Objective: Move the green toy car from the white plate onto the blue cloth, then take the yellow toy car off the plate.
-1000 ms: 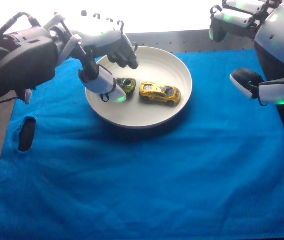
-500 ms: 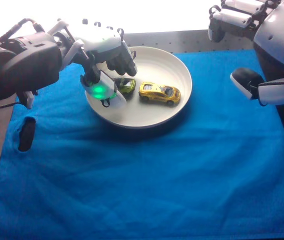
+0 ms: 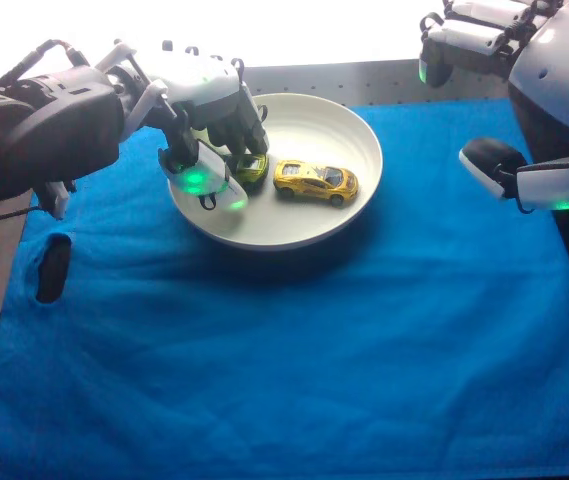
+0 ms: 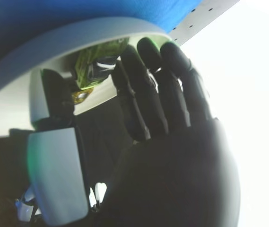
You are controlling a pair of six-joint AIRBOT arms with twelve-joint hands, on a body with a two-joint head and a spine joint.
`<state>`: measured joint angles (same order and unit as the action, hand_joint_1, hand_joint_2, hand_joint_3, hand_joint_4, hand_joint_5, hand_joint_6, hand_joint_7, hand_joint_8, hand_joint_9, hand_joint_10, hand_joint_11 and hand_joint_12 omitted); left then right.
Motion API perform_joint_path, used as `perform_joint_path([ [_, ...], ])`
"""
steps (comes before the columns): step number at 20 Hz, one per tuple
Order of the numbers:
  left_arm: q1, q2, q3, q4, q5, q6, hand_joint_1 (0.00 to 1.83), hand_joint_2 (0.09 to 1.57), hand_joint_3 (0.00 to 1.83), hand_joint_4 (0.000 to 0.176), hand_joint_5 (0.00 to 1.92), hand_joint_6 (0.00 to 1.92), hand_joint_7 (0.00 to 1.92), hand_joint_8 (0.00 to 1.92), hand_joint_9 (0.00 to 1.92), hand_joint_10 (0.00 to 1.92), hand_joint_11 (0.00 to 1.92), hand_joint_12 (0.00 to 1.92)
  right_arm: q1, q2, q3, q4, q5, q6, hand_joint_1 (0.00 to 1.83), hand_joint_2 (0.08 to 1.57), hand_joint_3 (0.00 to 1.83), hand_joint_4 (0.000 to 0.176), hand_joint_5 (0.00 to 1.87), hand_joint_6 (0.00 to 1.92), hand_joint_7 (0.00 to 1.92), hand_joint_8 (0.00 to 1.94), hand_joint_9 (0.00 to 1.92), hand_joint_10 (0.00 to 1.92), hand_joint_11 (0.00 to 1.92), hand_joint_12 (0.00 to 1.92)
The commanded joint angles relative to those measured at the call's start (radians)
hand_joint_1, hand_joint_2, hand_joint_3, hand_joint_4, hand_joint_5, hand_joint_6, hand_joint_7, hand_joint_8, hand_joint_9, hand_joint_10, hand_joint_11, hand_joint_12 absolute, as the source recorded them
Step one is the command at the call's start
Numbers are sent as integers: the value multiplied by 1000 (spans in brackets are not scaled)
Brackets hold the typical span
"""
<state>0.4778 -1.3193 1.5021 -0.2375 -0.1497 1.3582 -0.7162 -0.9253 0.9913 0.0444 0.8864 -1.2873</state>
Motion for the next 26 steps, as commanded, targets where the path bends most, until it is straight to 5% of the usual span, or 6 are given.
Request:
perform_joint_path([
  [1,1,-5,5,-5,-79,-2,1088,1032,29,0,900,58,927,49,611,837,342,1547,10,1,2,-1,128,1,1043,766,640,0,425,1193,391,1028,246,1296,110,1856],
  [2,1,-3,3,-5,-82,-2,1126,1137,0,0,894,890,991,101,661,975,439,1601,10,1,2,-1,128,1,1034,788,612,0,403,1188,362,1017,212,1273,63,1851],
  [3,1,0,-1,-5,-85,-2,1164,1175,7,0,813,1168,891,987,681,1075,475,1671,10,1,2,-1,128,1,1027,797,595,0,406,1175,366,1016,219,1268,79,1835],
  [4,1,4,-6,-5,-89,-2,1185,1198,3,0,747,1226,884,1230,714,1167,508,1729,10,1,1,-1,128,1,1047,797,588,0,414,1175,374,1017,235,1272,110,1837],
  [9,0,16,-24,-12,-122,-2,1336,1215,3,0,711,1290,819,1312,711,1488,454,1707,10,1,1,-1,128,1,1024,776,611,0,429,1152,375,973,243,1243,109,1834],
  [26,53,248,-297,13,-408,-19,1162,1231,0,0,725,1291,825,1375,688,1391,506,1803,2,3,3,6,128,1,1045,833,445,0,465,1146,396,926,305,1180,199,1717],
])
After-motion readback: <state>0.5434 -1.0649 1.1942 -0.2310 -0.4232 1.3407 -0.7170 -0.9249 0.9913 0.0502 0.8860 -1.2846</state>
